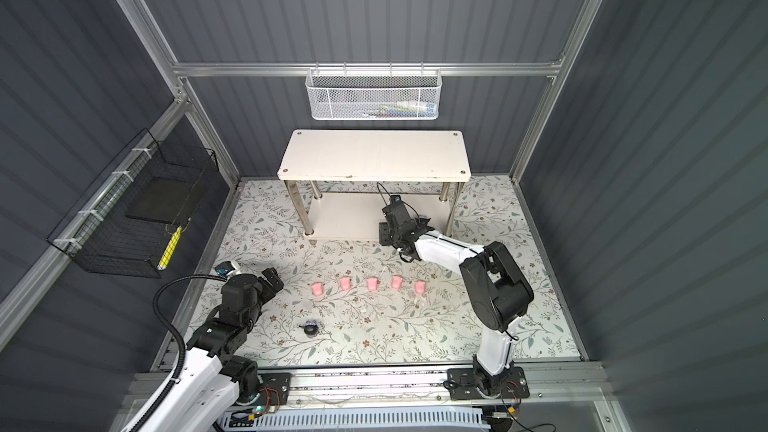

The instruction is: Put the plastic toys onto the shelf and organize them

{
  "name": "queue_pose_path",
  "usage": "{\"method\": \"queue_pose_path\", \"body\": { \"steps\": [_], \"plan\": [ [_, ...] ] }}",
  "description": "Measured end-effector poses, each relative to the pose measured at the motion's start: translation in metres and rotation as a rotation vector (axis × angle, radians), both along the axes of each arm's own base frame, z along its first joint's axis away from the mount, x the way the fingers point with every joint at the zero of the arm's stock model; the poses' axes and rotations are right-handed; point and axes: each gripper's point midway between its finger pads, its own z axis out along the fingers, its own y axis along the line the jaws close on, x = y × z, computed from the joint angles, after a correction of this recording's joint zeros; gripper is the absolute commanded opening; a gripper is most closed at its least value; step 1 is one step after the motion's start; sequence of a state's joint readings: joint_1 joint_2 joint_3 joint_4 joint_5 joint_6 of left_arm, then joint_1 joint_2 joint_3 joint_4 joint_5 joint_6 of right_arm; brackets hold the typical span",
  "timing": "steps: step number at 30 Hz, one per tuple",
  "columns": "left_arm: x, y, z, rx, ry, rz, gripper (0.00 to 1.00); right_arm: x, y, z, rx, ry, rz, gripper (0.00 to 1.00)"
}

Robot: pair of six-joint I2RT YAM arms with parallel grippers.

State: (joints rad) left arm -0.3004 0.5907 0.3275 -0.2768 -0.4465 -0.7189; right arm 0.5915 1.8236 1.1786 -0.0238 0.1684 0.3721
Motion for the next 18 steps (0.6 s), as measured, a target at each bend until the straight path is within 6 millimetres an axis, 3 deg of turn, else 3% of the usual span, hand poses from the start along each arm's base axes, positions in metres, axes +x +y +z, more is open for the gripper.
{"method": "queue_pose_path", "body": {
  "steps": [10,18],
  "plan": [
    [0.0,0.0,-0.001,0.001,0.003,0.0,1.0,0.009,0.001,0.008,-0.025,-0.031,0.005,0.52],
    [0.0,0.0,-0.002,0.001,0.004,0.0,1.0,0.01,0.002,-0.002,-0.042,-0.017,0.01,0.52]
  ]
}}
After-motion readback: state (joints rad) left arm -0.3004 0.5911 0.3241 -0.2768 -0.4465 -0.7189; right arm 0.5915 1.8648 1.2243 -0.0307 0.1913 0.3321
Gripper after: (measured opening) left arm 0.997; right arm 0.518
